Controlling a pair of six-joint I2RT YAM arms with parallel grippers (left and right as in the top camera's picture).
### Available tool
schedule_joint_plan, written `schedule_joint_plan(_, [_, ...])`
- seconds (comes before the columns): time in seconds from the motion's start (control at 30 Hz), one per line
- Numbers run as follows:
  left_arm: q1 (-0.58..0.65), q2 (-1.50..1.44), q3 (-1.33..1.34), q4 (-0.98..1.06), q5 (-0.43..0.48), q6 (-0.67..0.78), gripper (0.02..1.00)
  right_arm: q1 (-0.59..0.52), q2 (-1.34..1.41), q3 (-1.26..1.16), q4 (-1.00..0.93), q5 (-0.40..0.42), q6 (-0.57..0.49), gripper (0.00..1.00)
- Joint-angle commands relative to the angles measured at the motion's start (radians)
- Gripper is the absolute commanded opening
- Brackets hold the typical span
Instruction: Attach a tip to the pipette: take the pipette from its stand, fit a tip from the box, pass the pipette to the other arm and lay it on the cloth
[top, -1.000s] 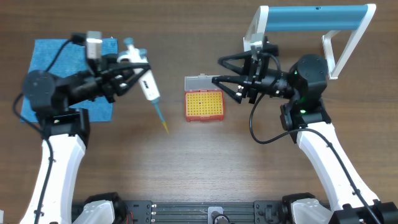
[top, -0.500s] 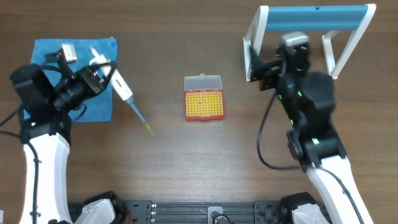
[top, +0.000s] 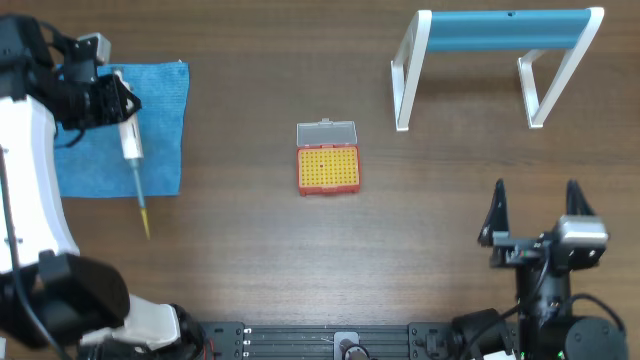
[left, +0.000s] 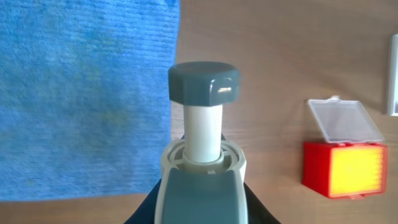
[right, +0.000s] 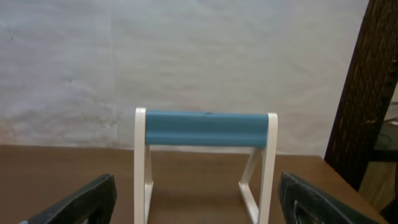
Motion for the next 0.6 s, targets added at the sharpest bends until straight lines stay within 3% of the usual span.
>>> schedule_joint_plan(0.03, [0.001, 0.167, 0.168, -0.022, -0.091, 0.071, 0.058, 0.005, -0.089, -0.047, -0.165, 0.049, 0.011, 0.855])
schedule_joint_plan(0.13, [0.001, 0.254, 0.2, -0.028, -0.165, 0.079, 0.056, 0.005, -0.088, -0.047, -0.34, 0.061, 0.058, 0.858])
schedule_joint_plan(0.27, [0.001, 0.33, 0.204, -0.029, -0.262, 0.124, 0.06, 0.005, -0.088, -0.114, -0.331, 0.076, 0.097, 0.855])
schedule_joint_plan(0.4, [0.002, 0.368, 0.215, 0.009, -0.315, 0.146, 0.069, 0.005, -0.088, -0.277, -0.151, 0.079, 0.098, 0.855])
schedule_joint_plan(0.5, [0.001, 0.393, 0.239, 0.064, -0.312, 0.137, 0.073, 0.005, -0.088, -0.45, 0.137, 0.067, 0.098, 0.855])
schedule_joint_plan(0.6, [0.001, 0.394, 0.239, 0.096, -0.312, 0.134, 0.075, 0.005, -0.088, -0.526, 0.27, 0.058, 0.098, 0.855])
